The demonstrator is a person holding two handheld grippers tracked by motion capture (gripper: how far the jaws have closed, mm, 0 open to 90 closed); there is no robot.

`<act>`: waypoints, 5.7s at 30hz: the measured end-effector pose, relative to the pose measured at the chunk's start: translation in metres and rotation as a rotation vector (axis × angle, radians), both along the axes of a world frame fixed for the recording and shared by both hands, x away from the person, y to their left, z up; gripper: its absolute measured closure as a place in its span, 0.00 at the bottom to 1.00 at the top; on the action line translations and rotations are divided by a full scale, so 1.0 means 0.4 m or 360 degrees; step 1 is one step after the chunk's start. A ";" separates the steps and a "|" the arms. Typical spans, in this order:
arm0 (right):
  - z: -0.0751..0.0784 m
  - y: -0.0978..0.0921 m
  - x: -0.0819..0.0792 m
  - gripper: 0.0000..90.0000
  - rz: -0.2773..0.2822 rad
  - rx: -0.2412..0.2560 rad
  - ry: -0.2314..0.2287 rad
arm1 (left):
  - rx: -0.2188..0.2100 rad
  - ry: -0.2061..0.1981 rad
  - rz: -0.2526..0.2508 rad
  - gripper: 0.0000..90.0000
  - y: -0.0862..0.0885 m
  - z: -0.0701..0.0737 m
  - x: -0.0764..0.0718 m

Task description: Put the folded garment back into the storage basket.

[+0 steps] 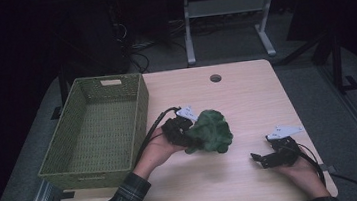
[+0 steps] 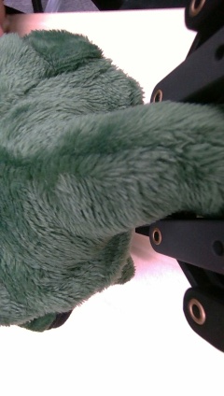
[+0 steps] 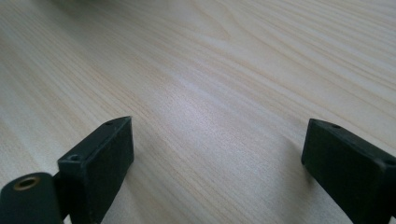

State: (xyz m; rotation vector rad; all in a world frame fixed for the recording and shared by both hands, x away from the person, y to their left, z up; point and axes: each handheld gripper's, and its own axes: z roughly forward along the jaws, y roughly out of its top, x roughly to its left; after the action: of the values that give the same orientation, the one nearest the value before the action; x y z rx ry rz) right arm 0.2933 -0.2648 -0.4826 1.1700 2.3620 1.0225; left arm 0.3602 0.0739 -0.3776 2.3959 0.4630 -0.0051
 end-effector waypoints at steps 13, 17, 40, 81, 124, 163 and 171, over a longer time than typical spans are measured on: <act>0.000 0.001 -0.001 0.10 -0.0005 0.0003 0.0007 | -0.0006 -0.0090 0.0077 0.76 0.080 0.127 0.008; 0.000 0.001 -0.001 0.10 -0.0005 0.0003 0.0007 | -0.0004 -0.0116 0.0109 0.76 0.117 0.161 0.017; 0.000 0.001 -0.001 0.10 -0.0005 0.0003 0.0007 | 0.0032 -0.0228 0.0449 0.76 0.373 0.238 0.026; 0.000 0.001 -0.002 0.10 -0.0009 0.0003 0.0010 | 0.0148 -0.0080 0.0955 0.76 0.667 0.030 0.052; 0.000 0.000 -0.001 0.10 -0.0003 -0.0001 0.0003 | 0.0134 -0.0188 0.0980 0.18 0.659 -0.004 0.053; 0.000 0.000 -0.001 0.10 -0.0002 -0.0002 0.0001 | -0.0156 -0.0261 0.0536 0.14 0.208 0.105 0.007; 0.000 0.000 -0.001 0.10 -0.0002 -0.0002 0.0001 | -0.0165 -0.0254 0.0485 0.15 0.104 0.058 -0.008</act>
State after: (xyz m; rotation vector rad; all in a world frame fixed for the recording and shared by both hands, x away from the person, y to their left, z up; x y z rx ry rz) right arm 0.2928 -0.2649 -0.4825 1.1712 2.3618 1.0206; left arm 0.3571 0.1156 -0.3544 2.1823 0.7278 0.2890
